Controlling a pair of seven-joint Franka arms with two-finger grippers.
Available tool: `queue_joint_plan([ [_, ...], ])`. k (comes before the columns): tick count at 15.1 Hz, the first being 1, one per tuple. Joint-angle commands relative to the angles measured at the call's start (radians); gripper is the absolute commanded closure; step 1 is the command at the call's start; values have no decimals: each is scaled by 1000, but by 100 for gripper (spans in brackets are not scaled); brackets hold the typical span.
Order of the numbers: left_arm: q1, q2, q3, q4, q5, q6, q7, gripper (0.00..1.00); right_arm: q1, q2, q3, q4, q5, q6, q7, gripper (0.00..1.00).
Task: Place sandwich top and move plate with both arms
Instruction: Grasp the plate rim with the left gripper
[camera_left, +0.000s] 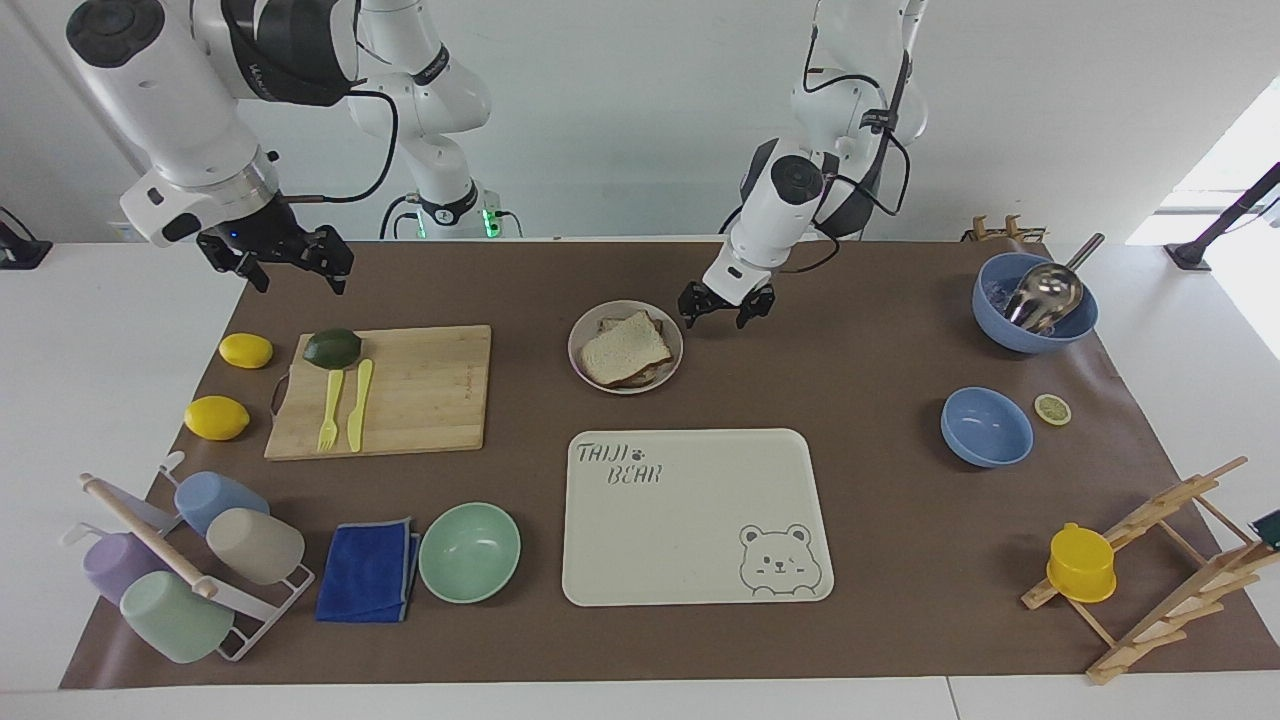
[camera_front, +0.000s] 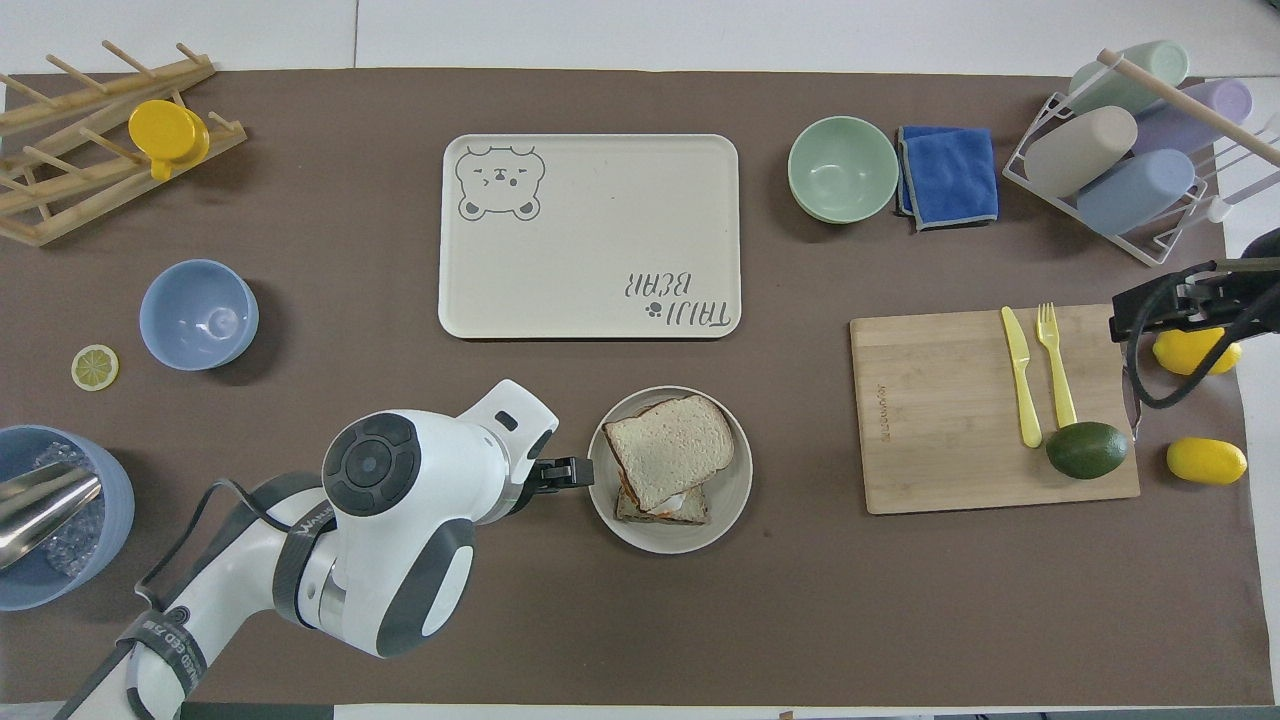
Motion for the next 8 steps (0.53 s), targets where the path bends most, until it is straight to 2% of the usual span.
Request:
queue_joint_plan([
  [1, -33, 38, 15, -14, -20, 83, 1, 5, -19, 13, 5, 43, 24, -22, -59, 0],
  [3, -48, 70, 15, -13, -23, 129, 2, 8, -21, 13, -1, 45, 24, -21, -79, 0],
  [5, -50, 81, 13, -5, -60, 134, 4, 16, -21, 10, -2, 45, 22, -25, -81, 0],
  [7, -64, 88, 15, -5, -72, 158, 4, 30, -36, 3, 2, 44, 25, -36, -85, 0],
  [8, -64, 103, 13, -4, -75, 166, 4, 33, -39, 3, 4, 43, 25, -35, -107, 0],
])
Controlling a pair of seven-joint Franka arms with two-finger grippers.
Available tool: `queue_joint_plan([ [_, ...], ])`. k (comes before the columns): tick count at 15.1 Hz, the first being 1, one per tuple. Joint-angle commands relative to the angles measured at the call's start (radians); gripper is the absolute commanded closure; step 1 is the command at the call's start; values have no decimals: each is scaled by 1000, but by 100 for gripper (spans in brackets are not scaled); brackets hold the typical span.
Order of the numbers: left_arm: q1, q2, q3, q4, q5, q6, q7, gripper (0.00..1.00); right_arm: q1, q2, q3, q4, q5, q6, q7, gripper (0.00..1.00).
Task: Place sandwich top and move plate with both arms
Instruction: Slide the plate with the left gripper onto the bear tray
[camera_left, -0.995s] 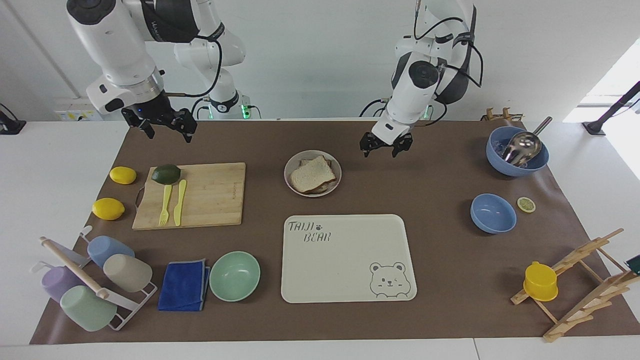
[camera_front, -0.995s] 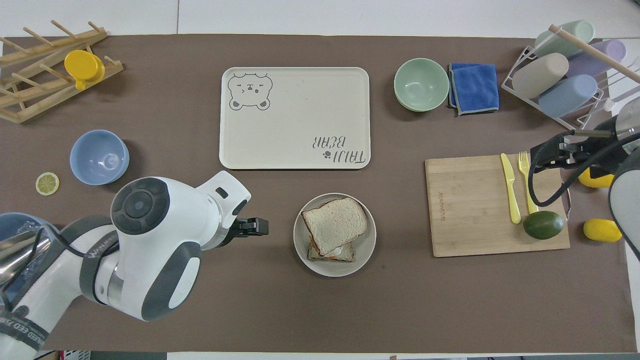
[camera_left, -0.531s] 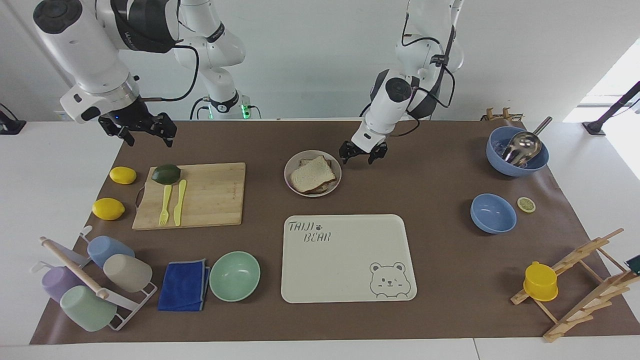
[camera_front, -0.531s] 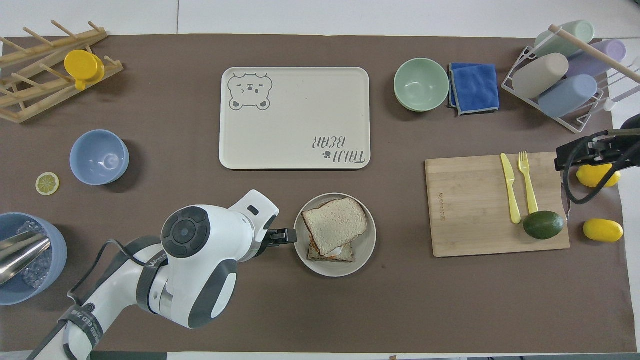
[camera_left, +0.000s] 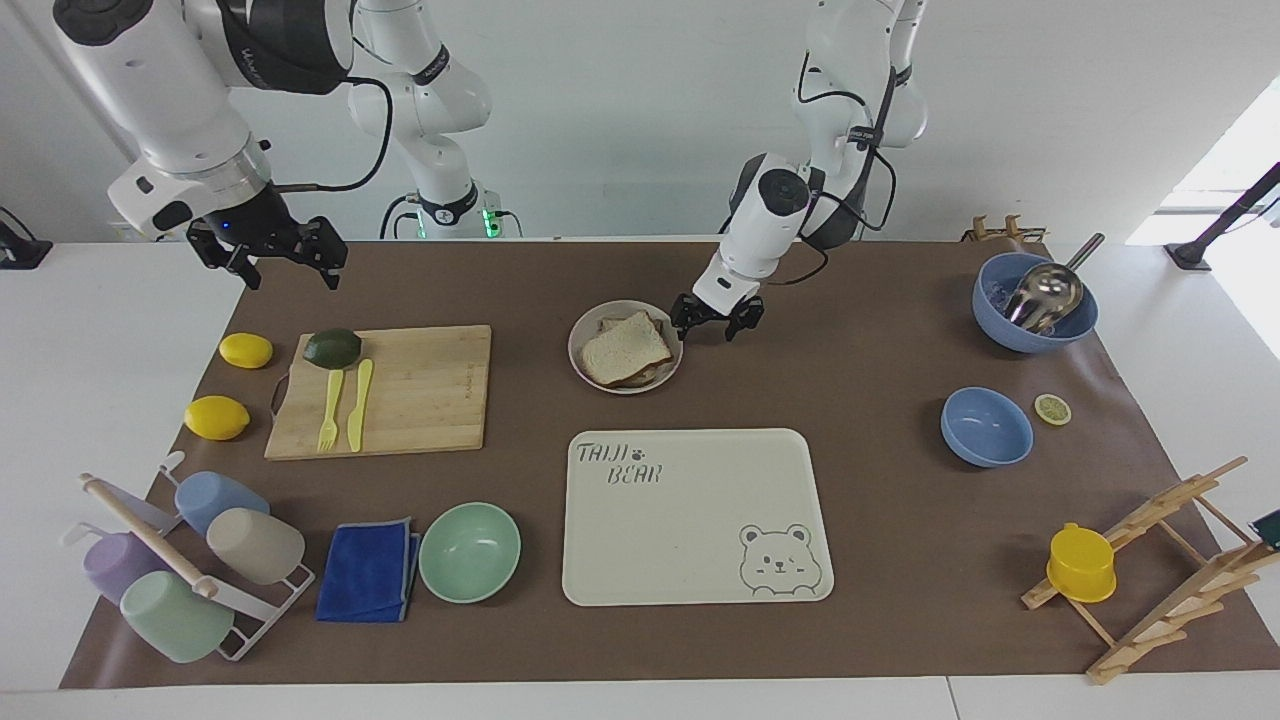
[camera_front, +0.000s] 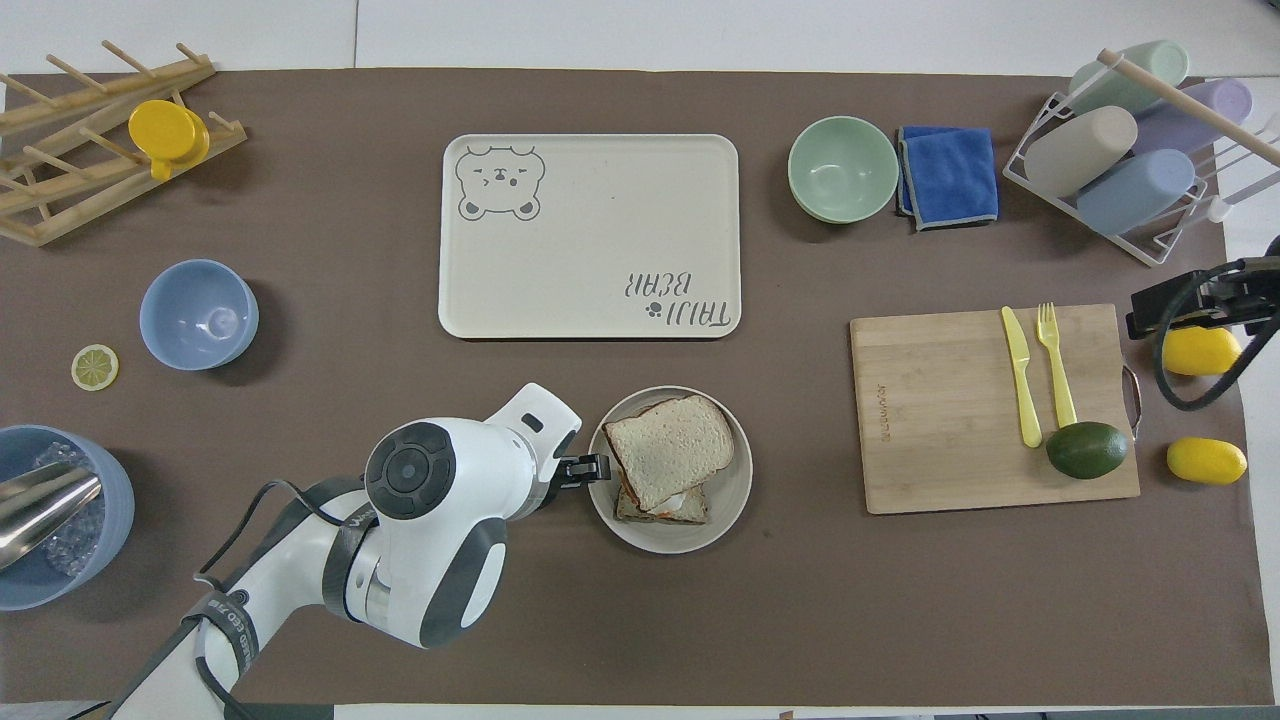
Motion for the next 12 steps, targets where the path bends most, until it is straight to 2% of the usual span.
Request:
queue_joint_plan([
  [1, -25, 25, 13, 0, -32, 44, 4, 36, -33, 3, 15, 18, 25, -19, -66, 0],
  [4, -36, 33, 15, 0, -41, 64, 2, 39, -36, 1, 14, 18, 25, -27, -57, 0],
  [6, -37, 35, 15, 0, -41, 64, 4, 46, -47, 0, 17, 18, 25, -27, -56, 0],
  [9, -49, 35, 13, 0, -49, 64, 4, 67, -45, -2, 18, 13, 27, -33, -63, 0],
  [12, -62, 35, 15, 1, -55, 64, 4, 95, -45, -16, 18, -2, 30, -34, -60, 0],
])
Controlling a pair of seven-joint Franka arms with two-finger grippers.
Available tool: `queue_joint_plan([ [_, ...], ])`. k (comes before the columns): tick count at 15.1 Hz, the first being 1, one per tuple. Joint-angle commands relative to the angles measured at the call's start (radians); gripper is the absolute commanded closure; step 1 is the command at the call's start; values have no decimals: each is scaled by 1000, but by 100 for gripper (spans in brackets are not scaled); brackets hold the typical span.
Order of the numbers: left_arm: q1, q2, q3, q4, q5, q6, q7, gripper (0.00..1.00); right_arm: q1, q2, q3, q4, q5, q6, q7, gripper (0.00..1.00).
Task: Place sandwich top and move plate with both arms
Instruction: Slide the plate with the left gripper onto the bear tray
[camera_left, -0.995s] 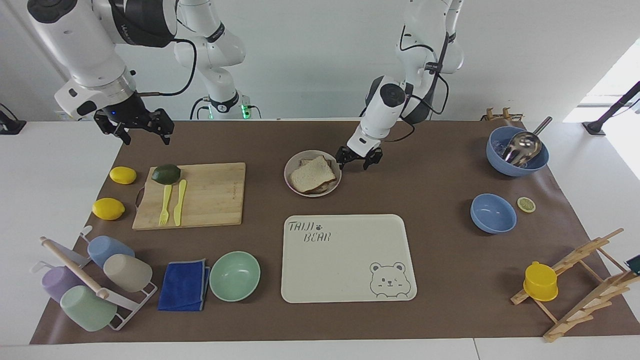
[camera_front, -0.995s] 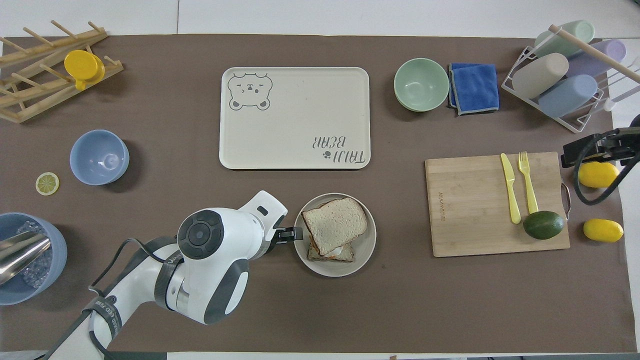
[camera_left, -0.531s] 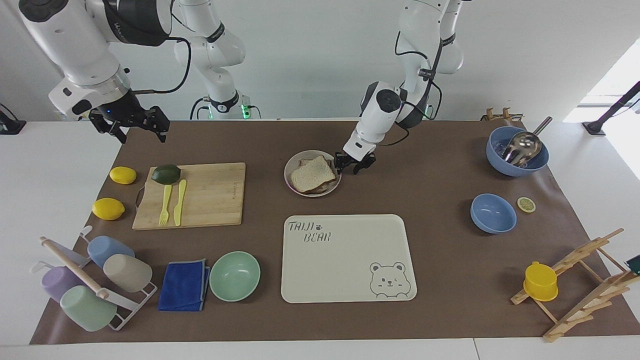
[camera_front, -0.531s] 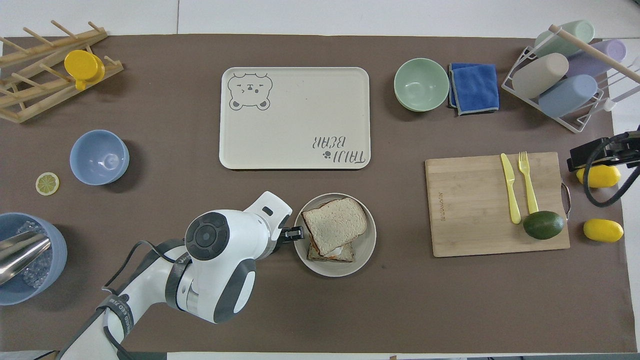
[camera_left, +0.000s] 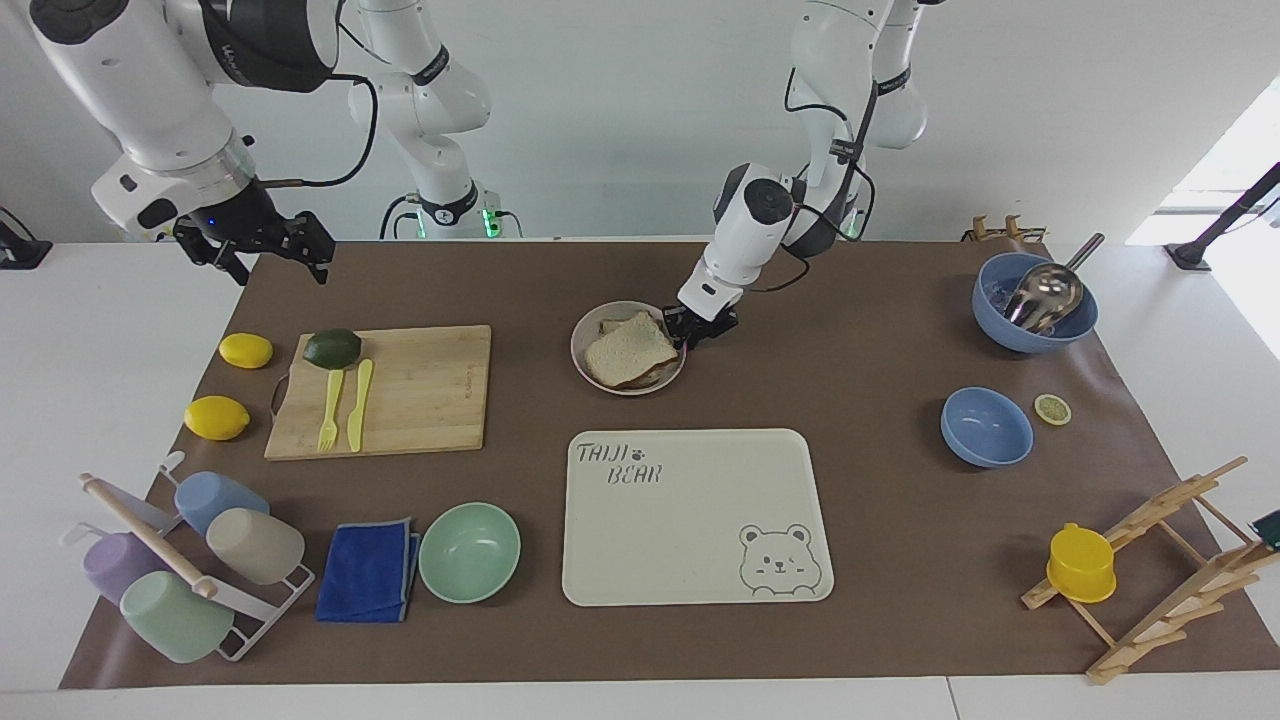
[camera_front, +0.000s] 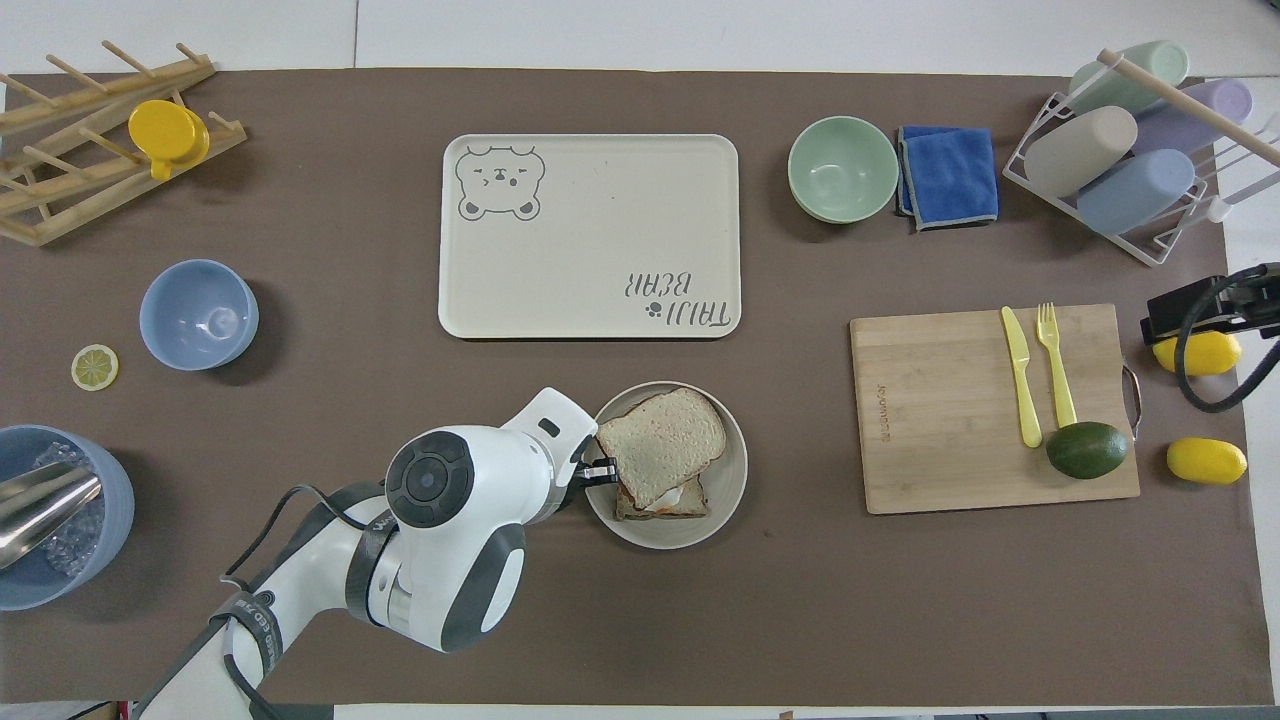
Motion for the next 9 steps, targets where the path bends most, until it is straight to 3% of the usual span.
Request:
queue_joint_plan([
  [1, -26, 7, 15, -5, -20, 18, 2, 100, -20, -17, 15, -5, 30, -20, -22, 0],
  [9, 8, 0, 16, 36, -21, -31, 7, 100, -21, -17, 13, -6, 30, -20, -22, 0],
])
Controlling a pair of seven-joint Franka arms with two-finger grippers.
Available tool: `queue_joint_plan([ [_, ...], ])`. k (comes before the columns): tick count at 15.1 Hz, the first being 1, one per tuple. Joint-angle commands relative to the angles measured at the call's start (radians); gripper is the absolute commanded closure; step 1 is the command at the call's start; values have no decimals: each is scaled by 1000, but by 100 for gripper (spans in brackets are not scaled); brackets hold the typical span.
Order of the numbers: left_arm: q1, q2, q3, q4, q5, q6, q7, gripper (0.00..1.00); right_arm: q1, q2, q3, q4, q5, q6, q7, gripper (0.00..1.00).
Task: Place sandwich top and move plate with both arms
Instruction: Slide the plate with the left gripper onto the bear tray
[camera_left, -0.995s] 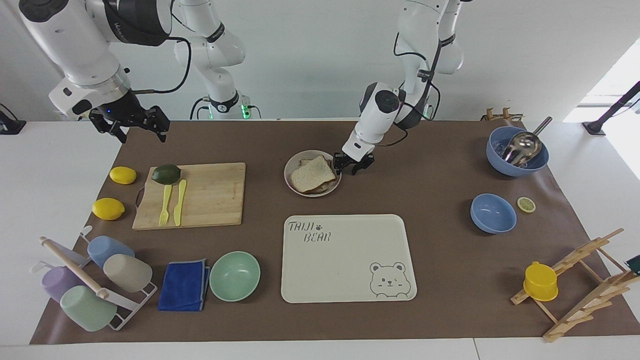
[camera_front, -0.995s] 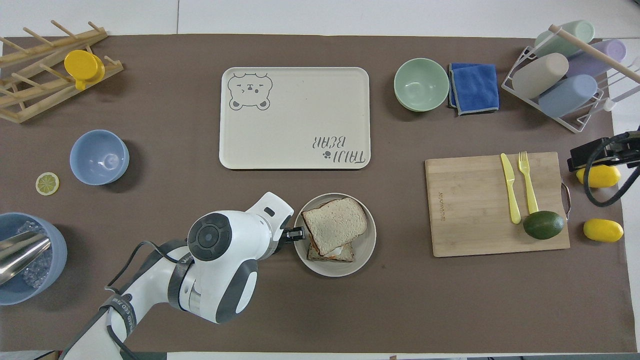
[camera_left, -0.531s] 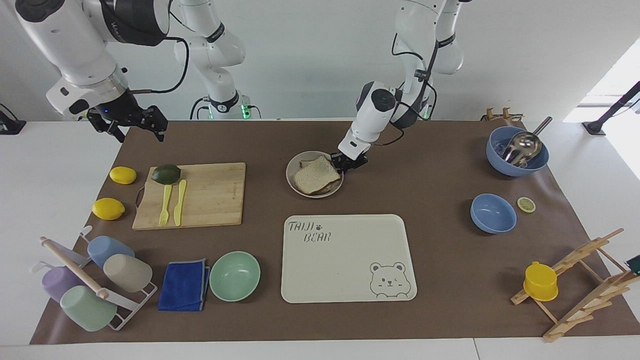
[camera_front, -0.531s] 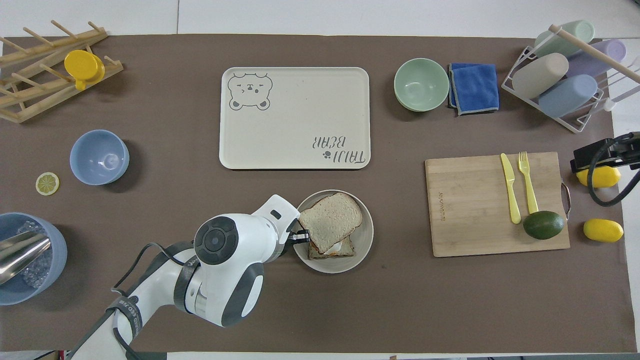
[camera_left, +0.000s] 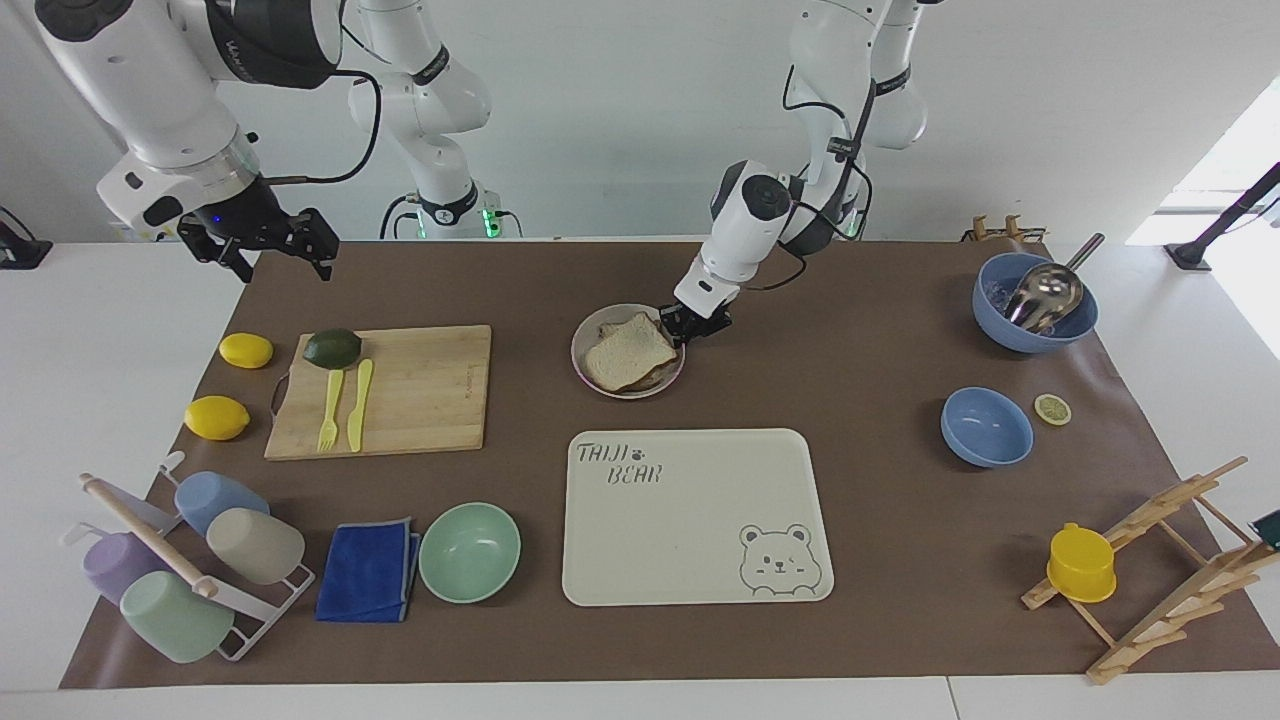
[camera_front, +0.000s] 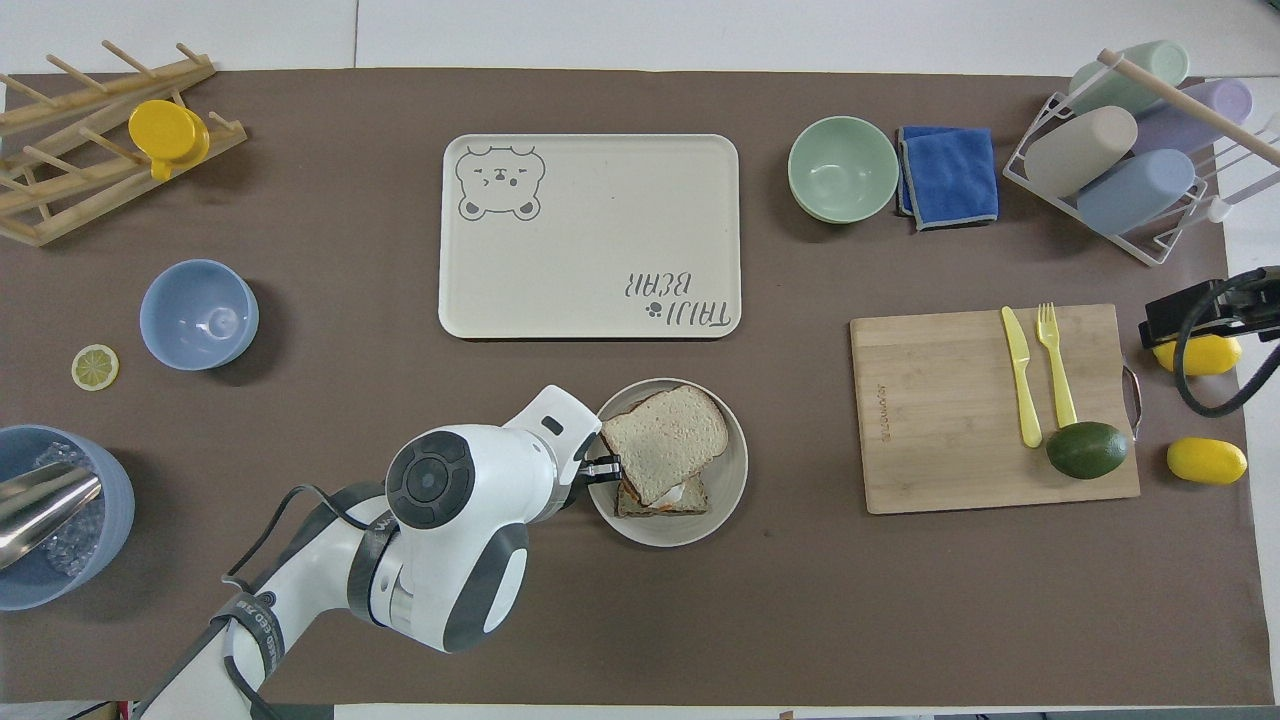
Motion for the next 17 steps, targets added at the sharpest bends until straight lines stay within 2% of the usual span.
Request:
queue_joint_plan([
  [1, 33, -4, 10, 45, -11, -61, 13, 100, -19, -12, 9, -6, 29, -12, -22, 0],
  [5, 176, 16, 11, 251, -11, -332, 128, 100, -17, -12, 8, -6, 29, -12, -22, 0],
  [9, 321, 140, 11, 511, -9, -514, 203, 100, -17, -12, 8, -6, 29, -12, -22, 0],
  [15, 368, 396, 16, 818, 12, -552, 213, 100, -19, -12, 8, -6, 29, -12, -22, 0],
  [17, 378, 467, 15, 894, 34, -571, 213, 100, -17, -12, 8, -6, 29, -12, -22, 0],
])
